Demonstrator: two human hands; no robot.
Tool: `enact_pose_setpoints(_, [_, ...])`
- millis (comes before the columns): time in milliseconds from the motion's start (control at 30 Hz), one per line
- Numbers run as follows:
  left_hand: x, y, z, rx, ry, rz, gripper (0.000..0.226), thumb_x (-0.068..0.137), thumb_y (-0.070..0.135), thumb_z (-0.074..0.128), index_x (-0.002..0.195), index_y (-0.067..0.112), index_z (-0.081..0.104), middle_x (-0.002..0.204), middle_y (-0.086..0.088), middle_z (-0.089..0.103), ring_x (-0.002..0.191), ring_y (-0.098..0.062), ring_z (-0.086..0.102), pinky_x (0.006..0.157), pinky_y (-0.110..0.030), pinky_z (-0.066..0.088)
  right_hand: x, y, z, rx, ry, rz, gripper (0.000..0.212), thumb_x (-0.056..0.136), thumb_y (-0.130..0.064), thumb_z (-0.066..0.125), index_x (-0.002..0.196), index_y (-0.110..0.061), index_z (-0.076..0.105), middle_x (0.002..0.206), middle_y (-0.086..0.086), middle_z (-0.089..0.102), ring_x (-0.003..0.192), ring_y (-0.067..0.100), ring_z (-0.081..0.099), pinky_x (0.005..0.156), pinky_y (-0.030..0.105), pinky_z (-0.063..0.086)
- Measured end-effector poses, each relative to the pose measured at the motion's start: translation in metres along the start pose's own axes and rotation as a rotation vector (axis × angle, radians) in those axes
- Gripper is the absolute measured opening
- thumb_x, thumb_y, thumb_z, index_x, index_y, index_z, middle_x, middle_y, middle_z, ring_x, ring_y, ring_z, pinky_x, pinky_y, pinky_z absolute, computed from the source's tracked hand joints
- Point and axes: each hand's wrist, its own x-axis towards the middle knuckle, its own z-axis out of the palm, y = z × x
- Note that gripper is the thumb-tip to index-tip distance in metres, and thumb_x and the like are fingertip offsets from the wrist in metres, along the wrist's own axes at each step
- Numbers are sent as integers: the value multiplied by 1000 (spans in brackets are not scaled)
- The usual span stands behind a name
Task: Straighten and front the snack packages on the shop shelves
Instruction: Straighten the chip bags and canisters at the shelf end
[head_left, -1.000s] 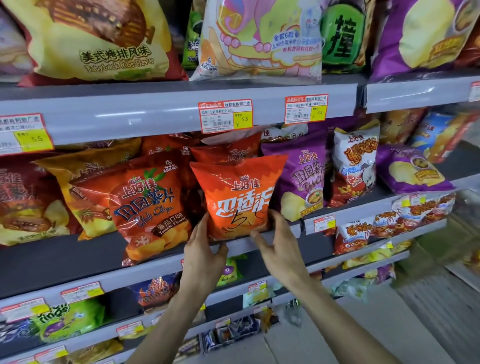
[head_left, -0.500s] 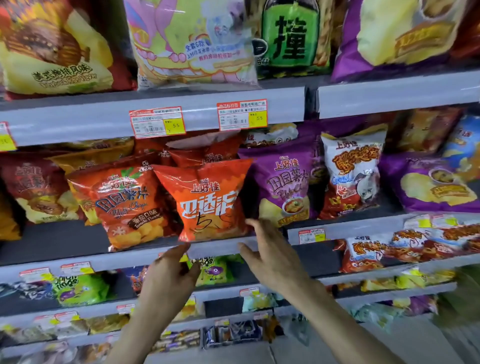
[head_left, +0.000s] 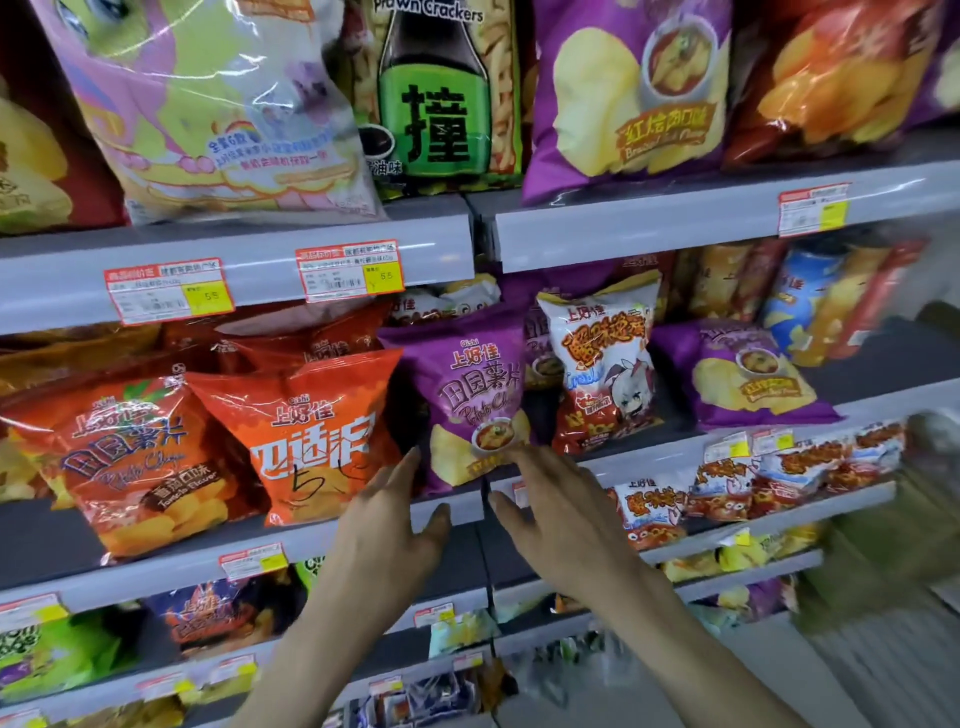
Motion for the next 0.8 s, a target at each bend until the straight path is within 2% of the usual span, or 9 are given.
enact_pose_setpoints(100, [15, 8, 17, -107, -40, 17, 93, 93, 30, 76, 167, 14, 21, 162, -7, 44, 142, -31, 49, 107, -34, 44, -2, 14, -11, -63, 22, 67, 52, 102, -54, 45, 146, -27, 48, 136, -4, 60, 122, 21, 57, 98, 39, 50])
enact_pose_setpoints(233, [33, 11, 38, -194, -98, -25, 107, 93, 31, 76, 168, 8, 3, 172, -14, 22, 154, -36, 31, 120, -41, 34, -8, 30, -26, -133, 52, 179, 48, 101, -51, 51, 141, -24, 49, 127, -1, 62, 117, 24, 59, 95, 42, 51])
enact_pose_setpoints(333, [43, 10, 48, -227, -85, -46, 111, 92, 30, 78, 167, 5, 1, 170, -20, 23, 151, -43, 31, 120, -50, 34, -17, 40, -31, -158, 58, 240, 50, 101, -50, 51, 141, -20, 50, 128, 1, 62, 118, 26, 58, 96, 43, 52])
enact_pose_setpoints(400, [50, 9, 54, -258, -64, -81, 113, 91, 27, 80, 166, 2, -1, 166, -25, 28, 148, -47, 33, 118, -51, 34, -19, 46, -33, -158, 48, 278, 52, 101, -50, 51, 143, -20, 49, 133, 2, 61, 122, 27, 57, 99, 43, 51])
enact_pose_setpoints(500, [62, 14, 63, -304, -60, -134, 126, 86, 41, 84, 165, 3, -7, 163, -27, 31, 146, -48, 35, 117, -51, 34, -14, 54, -40, -128, 55, 290, 55, 100, -51, 52, 147, -23, 45, 138, 0, 58, 127, 25, 55, 101, 43, 50])
enact_pose_setpoints(567, [71, 19, 68, -370, -25, -182, 142, 70, 65, 86, 167, 10, -3, 159, -24, 37, 143, -49, 38, 116, -53, 37, -5, 63, -44, -79, 69, 285, 57, 100, -49, 55, 150, -25, 41, 143, -2, 54, 130, 23, 52, 102, 41, 49])
enact_pose_setpoints(633, [82, 21, 71, -453, 66, -218, 142, 53, 83, 80, 162, 20, 15, 151, -17, 49, 136, -45, 49, 112, -55, 44, 6, 77, -47, 44, 94, 288, 62, 100, -48, 59, 153, -27, 36, 148, -5, 47, 134, 19, 48, 105, 39, 47])
enact_pose_setpoints(733, [94, 22, 73, -575, 138, -318, 130, 52, 71, 92, 155, 20, 32, 144, -8, 59, 130, -36, 59, 109, -49, 49, 30, 101, -55, 321, 91, 348, 77, 95, -41, 71, 158, -25, 28, 154, -5, 41, 141, 17, 42, 115, 36, 37])
enact_pose_setpoints(800, [98, 23, 74, -672, 174, -399, 124, 50, 64, 99, 150, 22, 39, 136, -3, 66, 122, -30, 65, 108, -48, 52, 47, 123, -57, 475, 91, 384, 85, 89, -36, 80, 156, -23, 31, 148, -5, 49, 135, 13, 49, 119, 37, 37])
